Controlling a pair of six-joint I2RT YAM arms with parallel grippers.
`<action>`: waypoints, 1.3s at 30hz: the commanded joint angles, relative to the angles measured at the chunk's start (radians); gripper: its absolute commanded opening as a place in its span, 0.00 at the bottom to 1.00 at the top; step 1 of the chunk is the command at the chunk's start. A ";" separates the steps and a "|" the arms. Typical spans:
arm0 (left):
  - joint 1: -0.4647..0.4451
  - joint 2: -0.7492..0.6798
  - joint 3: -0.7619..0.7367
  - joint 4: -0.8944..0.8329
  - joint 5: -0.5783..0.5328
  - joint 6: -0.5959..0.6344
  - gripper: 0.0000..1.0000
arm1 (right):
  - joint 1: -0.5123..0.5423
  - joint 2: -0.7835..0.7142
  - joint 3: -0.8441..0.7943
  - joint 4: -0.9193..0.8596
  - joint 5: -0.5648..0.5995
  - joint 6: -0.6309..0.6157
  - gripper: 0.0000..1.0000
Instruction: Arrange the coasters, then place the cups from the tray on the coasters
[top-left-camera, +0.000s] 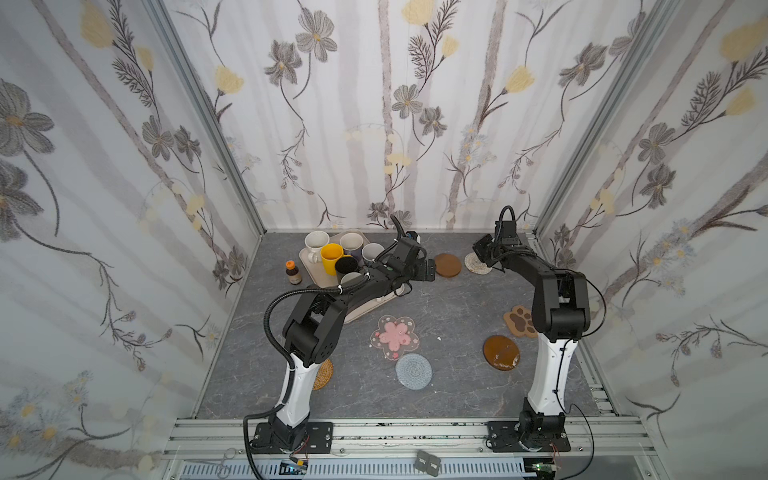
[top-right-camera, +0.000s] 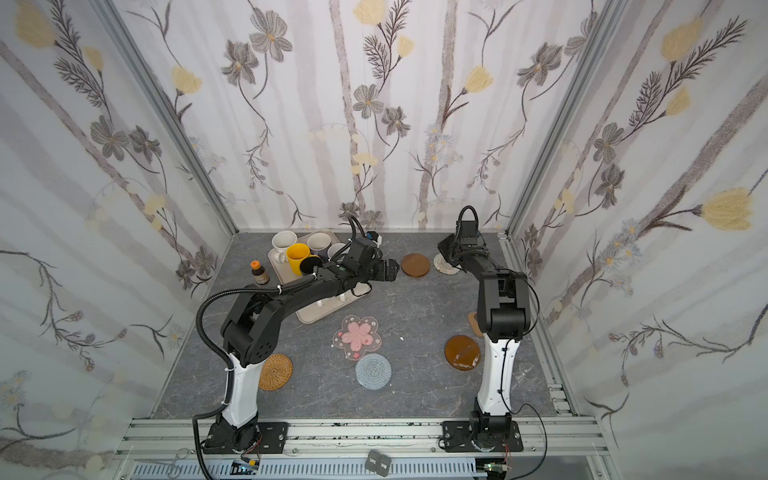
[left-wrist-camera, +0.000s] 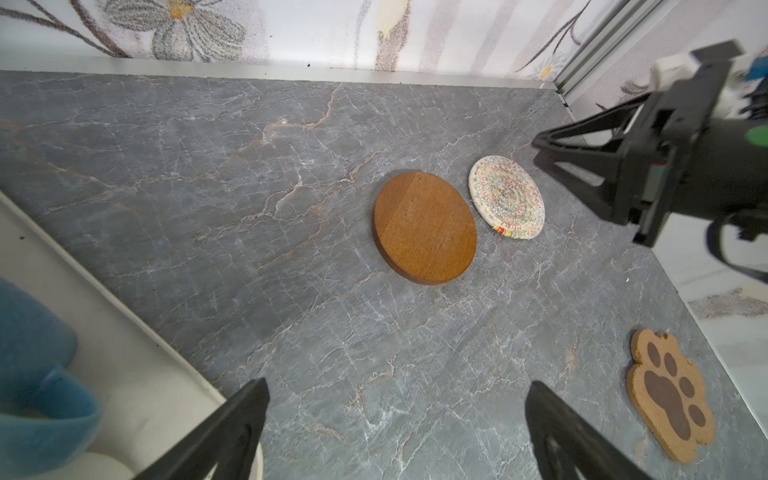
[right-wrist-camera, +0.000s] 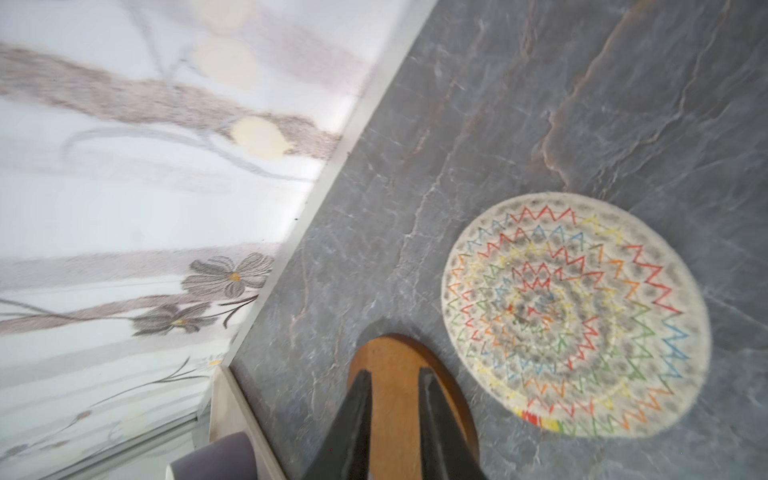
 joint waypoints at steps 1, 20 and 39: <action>-0.010 -0.050 -0.039 0.036 -0.036 -0.026 0.99 | 0.000 -0.101 -0.082 0.007 0.020 -0.133 0.39; -0.078 -0.493 -0.616 0.034 -0.107 -0.121 0.96 | 0.079 -0.756 -0.690 0.146 -0.052 -0.391 0.77; -0.097 -0.851 -1.012 -0.030 -0.029 -0.284 0.87 | 0.122 -1.090 -0.960 0.224 -0.161 -0.403 0.88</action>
